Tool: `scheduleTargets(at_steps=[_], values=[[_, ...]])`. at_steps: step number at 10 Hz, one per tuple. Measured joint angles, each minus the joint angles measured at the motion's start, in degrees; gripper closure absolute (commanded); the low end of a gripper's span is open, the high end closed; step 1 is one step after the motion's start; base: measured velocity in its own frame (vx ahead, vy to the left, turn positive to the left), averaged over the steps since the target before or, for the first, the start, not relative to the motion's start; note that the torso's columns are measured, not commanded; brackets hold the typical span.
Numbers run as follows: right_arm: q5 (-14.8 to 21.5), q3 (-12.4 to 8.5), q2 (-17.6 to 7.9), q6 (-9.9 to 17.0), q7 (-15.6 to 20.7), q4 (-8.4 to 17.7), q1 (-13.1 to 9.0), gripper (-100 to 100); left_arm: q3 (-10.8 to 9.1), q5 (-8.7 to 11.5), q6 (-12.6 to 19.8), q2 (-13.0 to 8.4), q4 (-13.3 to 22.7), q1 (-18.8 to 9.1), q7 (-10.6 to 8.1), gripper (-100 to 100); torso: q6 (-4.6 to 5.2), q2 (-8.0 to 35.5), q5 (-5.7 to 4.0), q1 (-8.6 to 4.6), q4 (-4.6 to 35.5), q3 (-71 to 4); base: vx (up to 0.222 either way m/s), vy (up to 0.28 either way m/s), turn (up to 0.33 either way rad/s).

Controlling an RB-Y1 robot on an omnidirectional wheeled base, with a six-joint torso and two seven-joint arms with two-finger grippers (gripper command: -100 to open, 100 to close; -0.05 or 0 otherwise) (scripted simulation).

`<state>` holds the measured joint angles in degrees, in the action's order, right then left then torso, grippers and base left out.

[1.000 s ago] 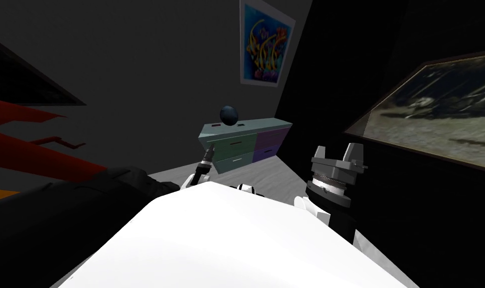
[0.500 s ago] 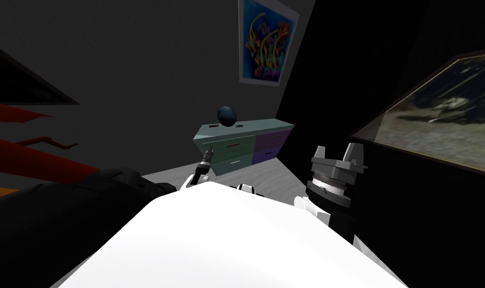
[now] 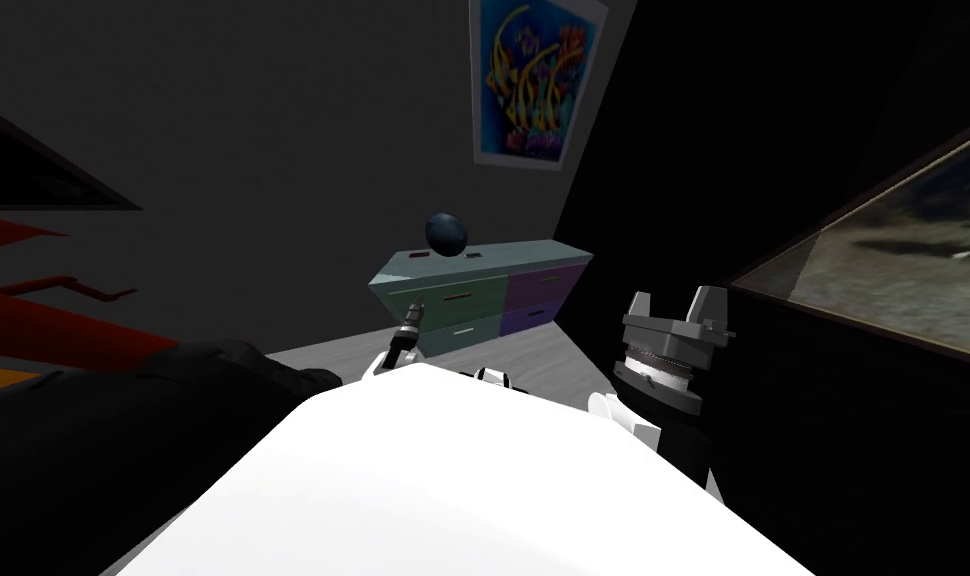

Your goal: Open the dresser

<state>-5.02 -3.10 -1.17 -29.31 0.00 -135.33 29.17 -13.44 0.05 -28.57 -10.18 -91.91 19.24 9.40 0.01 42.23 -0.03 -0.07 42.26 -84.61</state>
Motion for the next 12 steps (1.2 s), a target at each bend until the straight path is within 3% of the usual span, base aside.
scheduleTargets(at_steps=[6, 8, 12], values=[[0.0, 0.0, 0.0, 0.0, 0.0, 0.0, 0.0, 0, -2.46, 1.0, -0.6, 2.5, 8.0, -2.2, 0.15, -100, -0.01, 0.1, 0.02, 0.03, 0.0, 0.0, 0.148, -0.099, 0.055], [0.0, 0.0, 0.0, 0.0, 0.0, 0.0, 0.0, 0, -3.17, 1.3, -0.6, 4.5, 9.6, -2.5, 0.03, -100, -0.01, 0.1, 0.05, 0.15, 0.0, 0.1, 0.122, -0.08, 0.044], [0.0, 0.0, 0.0, 0.0, 0.0, 0.0, 0.0, 0, -4.23, 1.7, -0.9, 10.6, 13.1, -3.7, 0.04, -100, -0.01, 0.2, 0.04, 0.14, 0.1, 0.1, 0.073, -0.053, 0.023]])
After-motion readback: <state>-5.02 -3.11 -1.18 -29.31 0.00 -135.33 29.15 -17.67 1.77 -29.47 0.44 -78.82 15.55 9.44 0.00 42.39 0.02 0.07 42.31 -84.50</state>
